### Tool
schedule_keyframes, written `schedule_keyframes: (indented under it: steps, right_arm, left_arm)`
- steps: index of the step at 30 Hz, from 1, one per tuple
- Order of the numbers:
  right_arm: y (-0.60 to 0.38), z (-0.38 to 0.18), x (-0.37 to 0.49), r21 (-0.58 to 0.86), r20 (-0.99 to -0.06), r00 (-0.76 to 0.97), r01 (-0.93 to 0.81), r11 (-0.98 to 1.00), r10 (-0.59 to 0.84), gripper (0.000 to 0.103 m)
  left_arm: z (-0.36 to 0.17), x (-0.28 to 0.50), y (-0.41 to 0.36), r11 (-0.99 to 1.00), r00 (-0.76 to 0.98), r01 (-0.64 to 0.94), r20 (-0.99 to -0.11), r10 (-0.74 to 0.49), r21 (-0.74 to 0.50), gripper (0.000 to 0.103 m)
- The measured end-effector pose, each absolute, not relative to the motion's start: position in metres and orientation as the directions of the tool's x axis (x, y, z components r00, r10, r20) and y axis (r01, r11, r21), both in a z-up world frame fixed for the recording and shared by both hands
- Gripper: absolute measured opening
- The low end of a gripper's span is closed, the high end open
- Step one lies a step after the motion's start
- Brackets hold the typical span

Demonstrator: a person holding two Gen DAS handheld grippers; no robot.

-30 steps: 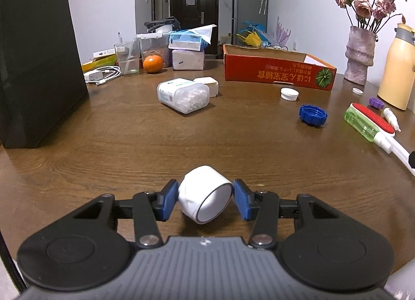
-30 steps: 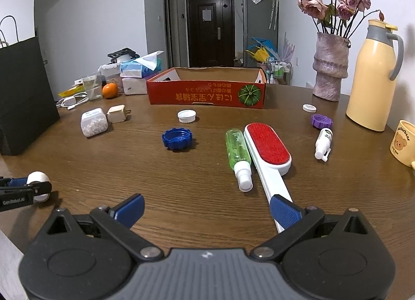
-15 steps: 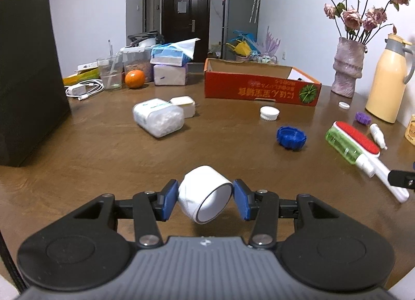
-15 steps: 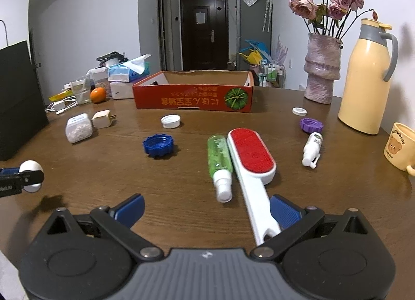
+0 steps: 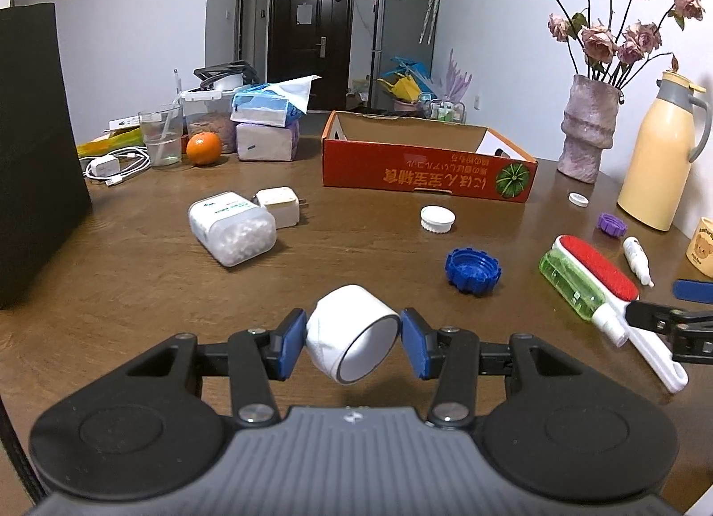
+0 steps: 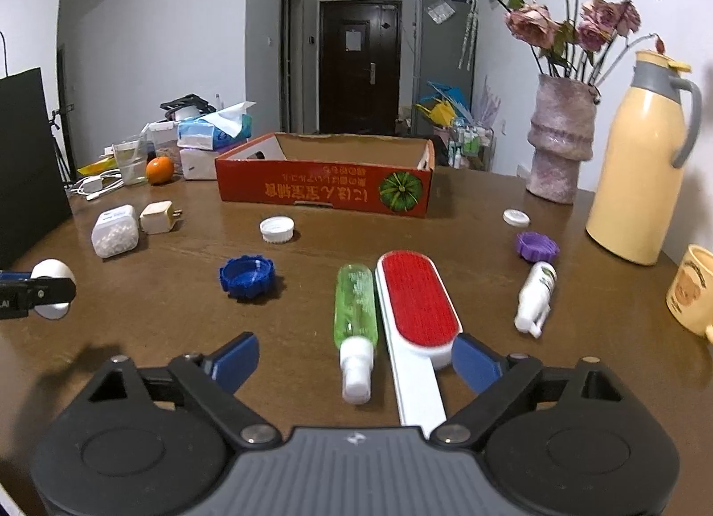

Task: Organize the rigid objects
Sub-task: 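Lift the tape roll with the left tool while the right tool grasps the green bottle, then carry the tape roll and green bottle over the cardboard box with both tools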

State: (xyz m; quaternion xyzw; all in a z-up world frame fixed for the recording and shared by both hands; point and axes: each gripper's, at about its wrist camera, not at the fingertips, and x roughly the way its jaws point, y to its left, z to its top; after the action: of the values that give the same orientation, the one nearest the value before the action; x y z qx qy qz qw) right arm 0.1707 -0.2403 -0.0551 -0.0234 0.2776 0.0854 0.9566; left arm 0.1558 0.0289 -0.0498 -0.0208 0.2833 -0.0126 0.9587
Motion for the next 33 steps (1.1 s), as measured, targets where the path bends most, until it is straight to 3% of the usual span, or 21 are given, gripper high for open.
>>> schedule_keyframes:
  steps: [10, 20, 24, 33]
  right_arm:
    - [-0.218, -0.071, 0.223, -0.034, -0.570, 0.804, -0.230, 0.973, 0.170, 0.058]
    - [-0.208, -0.089, 0.255, -0.023, -0.611, 0.779, -0.195, 0.980, 0.141, 0.048]
    - [-0.206, -0.097, 0.266, -0.009, -0.653, 0.744, -0.196, 0.981, 0.143, 0.033]
    - [-0.207, -0.100, 0.269, 0.008, -0.650, 0.744, -0.194, 0.981, 0.153, 0.030]
  left_arm:
    - [-0.051, 0.172, 0.032, 0.998, 0.835, -0.015, -0.550, -0.019, -0.057, 0.048]
    - [-0.057, 0.186, 0.043, 0.996, 0.827, -0.048, -0.563, -0.001, -0.072, 0.048]
    - [-0.057, 0.191, 0.044, 0.996, 0.825, -0.053, -0.566, 0.001, -0.076, 0.048]
    - [-0.056, 0.199, 0.044, 0.995, 0.823, -0.055, -0.568, 0.000, -0.078, 0.048]
